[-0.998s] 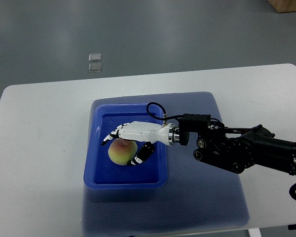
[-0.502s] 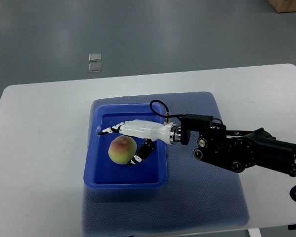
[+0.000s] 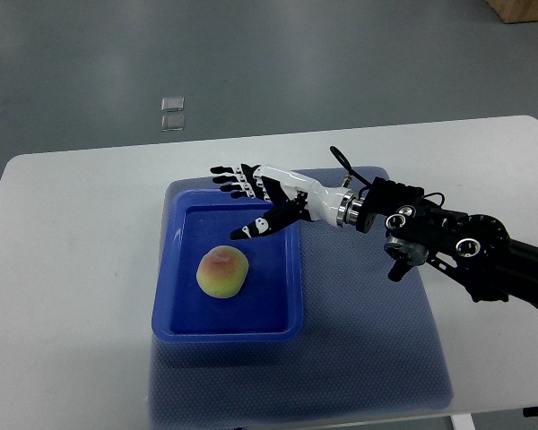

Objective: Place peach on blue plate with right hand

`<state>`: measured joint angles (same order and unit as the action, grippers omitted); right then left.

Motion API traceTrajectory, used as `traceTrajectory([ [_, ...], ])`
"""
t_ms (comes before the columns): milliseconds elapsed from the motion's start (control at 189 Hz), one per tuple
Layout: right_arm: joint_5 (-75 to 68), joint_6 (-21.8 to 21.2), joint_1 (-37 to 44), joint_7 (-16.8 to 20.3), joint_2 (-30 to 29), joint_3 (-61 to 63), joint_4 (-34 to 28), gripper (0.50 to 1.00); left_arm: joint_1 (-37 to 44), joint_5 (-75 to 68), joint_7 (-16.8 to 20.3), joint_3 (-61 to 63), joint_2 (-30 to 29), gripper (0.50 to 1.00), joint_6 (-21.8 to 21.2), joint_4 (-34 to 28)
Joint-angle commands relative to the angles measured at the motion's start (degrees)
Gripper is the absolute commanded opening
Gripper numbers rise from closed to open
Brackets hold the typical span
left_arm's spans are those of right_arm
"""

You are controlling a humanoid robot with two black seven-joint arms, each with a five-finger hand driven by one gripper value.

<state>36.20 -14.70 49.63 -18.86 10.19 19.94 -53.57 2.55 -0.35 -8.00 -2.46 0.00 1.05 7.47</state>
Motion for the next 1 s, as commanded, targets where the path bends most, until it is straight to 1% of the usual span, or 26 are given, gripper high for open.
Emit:
traceTrajectory([
  [0,-7.3,-1.1,-1.0,1.0,0.5,2.4,0.8,0.928,0.0,0.0,0.0,0.0,0.0,1.000,0.0,0.0],
  [111,-11.3,-1.0,-2.2,1.5,0.9,4.7,2.7,0.928,0.0,0.0,0.0,0.0,0.0,1.000,0.0,0.0],
  [206,-14.3,-0.9,-2.9,3.2,0.9,6.8,4.8,0.928,0.0,0.0,0.0,0.0,0.0,1.000,0.0,0.0],
  [338,-20.8,-1.2,-4.2,7.3,1.4,10.2,8.4,0.928,0.0,0.0,0.0,0.0,0.0,1.000,0.0,0.0],
  [401,-25.7,-1.5,-4.7,10.2,1.6,11.6,10.2,0.928,0.0,0.0,0.0,0.0,0.0,1.000,0.0,0.0],
  [480,-32.0,-3.4,-5.0,13.3,1.7,11.8,13.1,0.928,0.0,0.0,0.0,0.0,0.0,1.000,0.0,0.0],
  [549,-34.7,-5.4,-4.9,14.4,1.7,11.8,15.3,0.928,0.0,0.0,0.0,0.0,0.0,1.000,0.0,0.0],
  [707,-35.9,-9.4,-4.9,14.7,2.2,12.1,19.3,0.928,0.0,0.0,0.0,0.0,0.0,1.000,0.0,0.0],
  [993,-35.9,-9.5,-5.0,13.2,2.4,13.8,20.7,0.928,0.0,0.0,0.0,0.0,0.0,1.000,0.0,0.0],
])
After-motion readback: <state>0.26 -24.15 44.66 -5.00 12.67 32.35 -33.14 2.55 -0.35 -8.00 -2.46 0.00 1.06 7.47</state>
